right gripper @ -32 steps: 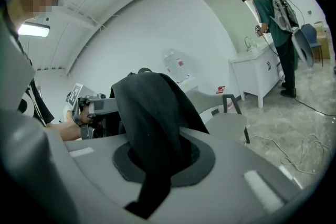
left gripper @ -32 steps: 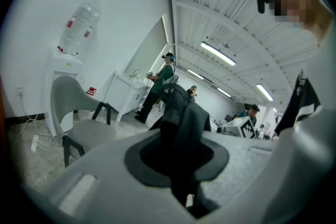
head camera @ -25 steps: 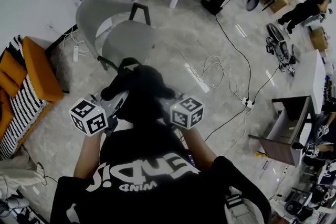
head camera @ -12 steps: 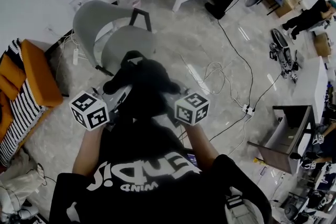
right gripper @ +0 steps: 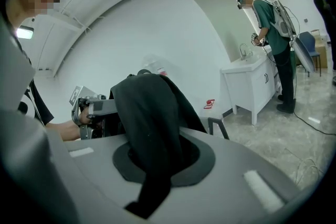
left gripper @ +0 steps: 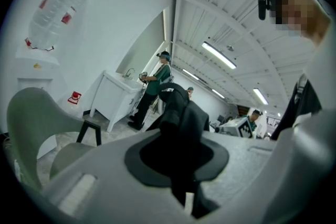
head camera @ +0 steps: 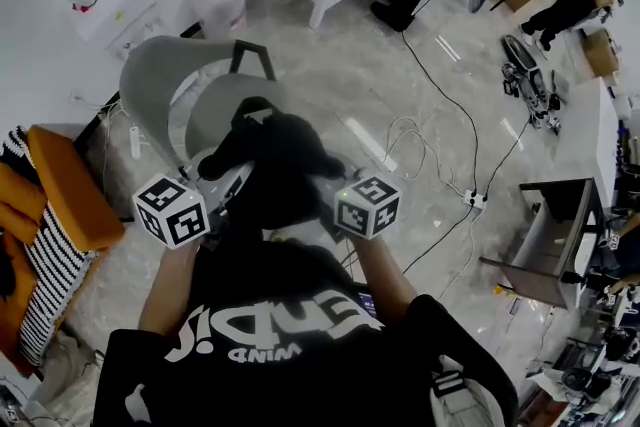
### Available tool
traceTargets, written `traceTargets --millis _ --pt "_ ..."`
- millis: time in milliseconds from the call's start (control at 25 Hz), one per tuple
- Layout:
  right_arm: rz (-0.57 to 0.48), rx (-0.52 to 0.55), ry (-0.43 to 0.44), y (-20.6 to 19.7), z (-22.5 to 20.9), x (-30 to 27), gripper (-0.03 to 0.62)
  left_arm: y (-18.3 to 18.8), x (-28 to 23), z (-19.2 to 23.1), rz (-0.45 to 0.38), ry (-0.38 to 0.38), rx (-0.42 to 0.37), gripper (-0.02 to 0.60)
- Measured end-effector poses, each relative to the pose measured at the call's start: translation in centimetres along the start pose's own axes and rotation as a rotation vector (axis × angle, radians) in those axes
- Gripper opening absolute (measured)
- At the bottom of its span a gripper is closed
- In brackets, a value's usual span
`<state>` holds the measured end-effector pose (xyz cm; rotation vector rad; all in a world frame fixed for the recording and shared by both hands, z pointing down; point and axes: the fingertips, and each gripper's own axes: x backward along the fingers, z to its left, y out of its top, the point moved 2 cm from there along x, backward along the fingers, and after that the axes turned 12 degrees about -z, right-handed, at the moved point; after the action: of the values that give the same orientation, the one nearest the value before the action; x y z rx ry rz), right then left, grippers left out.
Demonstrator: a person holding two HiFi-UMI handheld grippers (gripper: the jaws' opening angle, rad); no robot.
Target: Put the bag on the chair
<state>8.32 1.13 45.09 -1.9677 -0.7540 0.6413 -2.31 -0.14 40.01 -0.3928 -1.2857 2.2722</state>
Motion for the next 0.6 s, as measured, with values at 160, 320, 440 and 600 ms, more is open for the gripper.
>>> traceTargets --millis 160,320,440,600 --pt "-0.025 -0.002 -0.036 2.0 -1.2 -3.7 0.038 2.8 -1.5 3.4 0.012 -0.036 0.004 0.057" --pt "-0.058 -0.009 -0.069 3.9 -2.1 -7.3 0.038 5.5 -2.6 6.6 0.016 -0.068 0.001 0.057" --pt "-0.067 -0.013 -0.085 4.8 -2.3 -10.2 0.038 7.4 -2.9 9.2 0.021 -0.086 0.005 0.057" --pt "-0.078 -0.024 -0.105 5.5 -3.0 -13.6 0.038 9.2 -3.3 12.4 0.04 -0.105 -0.003 0.057"
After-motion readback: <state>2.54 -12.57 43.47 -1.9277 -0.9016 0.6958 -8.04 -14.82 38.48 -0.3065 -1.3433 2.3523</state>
